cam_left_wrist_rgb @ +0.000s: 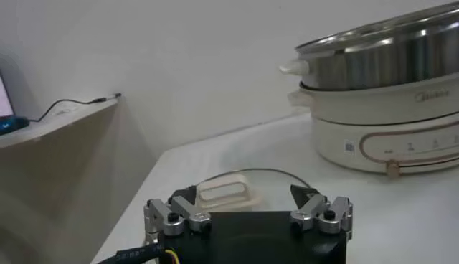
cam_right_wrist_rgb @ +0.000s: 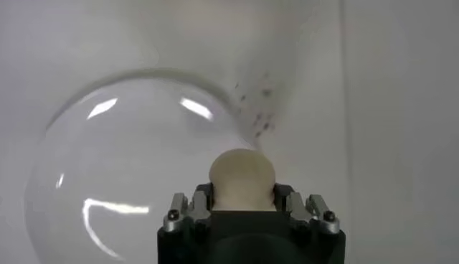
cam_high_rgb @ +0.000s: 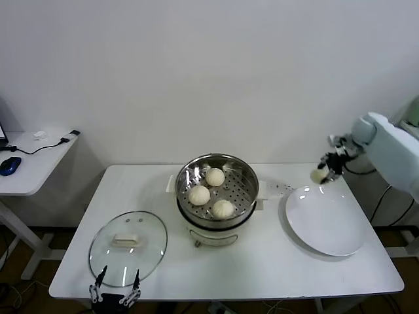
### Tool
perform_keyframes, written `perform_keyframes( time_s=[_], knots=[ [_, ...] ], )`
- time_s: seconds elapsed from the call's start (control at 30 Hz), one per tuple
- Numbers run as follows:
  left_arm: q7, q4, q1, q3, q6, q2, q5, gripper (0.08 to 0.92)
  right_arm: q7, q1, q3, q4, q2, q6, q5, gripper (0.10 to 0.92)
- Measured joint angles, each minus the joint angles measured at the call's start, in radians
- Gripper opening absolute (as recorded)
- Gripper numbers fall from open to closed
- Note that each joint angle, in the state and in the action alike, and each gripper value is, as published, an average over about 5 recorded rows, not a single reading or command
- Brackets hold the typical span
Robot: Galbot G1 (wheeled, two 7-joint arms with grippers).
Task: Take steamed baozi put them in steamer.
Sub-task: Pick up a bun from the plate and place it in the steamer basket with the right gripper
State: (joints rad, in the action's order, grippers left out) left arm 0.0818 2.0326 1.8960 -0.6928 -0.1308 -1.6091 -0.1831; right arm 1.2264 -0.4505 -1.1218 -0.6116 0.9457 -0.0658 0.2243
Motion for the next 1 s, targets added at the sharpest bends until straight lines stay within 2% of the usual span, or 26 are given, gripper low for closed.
perform_keyframes(
  time_s=[0.23,0.43,0.67,1.0],
  knots=[
    [0.003,0.008,-0.002,0.022,-0.003,0.0,-0.01,0.823,-0.029,-0.197,-0.273,-0.111,0.098,0.107,0.301,0.568],
    [0.003,0.016,-0.007,0.03,-0.003,0.0,-0.013,0.823,-0.064,-0.279,-0.422,-0.204,0.185,0.189,0.47,0.568],
    [0.002,0.018,-0.003,0.027,-0.008,0.0,-0.006,0.823,-0.105,-0.307,-0.526,-0.27,0.271,0.259,0.566,0.568],
    [0.002,0.012,-0.013,0.019,-0.005,0.006,-0.003,0.823,-0.143,-0.269,-0.602,-0.302,0.349,0.31,0.61,0.568]
  ],
)
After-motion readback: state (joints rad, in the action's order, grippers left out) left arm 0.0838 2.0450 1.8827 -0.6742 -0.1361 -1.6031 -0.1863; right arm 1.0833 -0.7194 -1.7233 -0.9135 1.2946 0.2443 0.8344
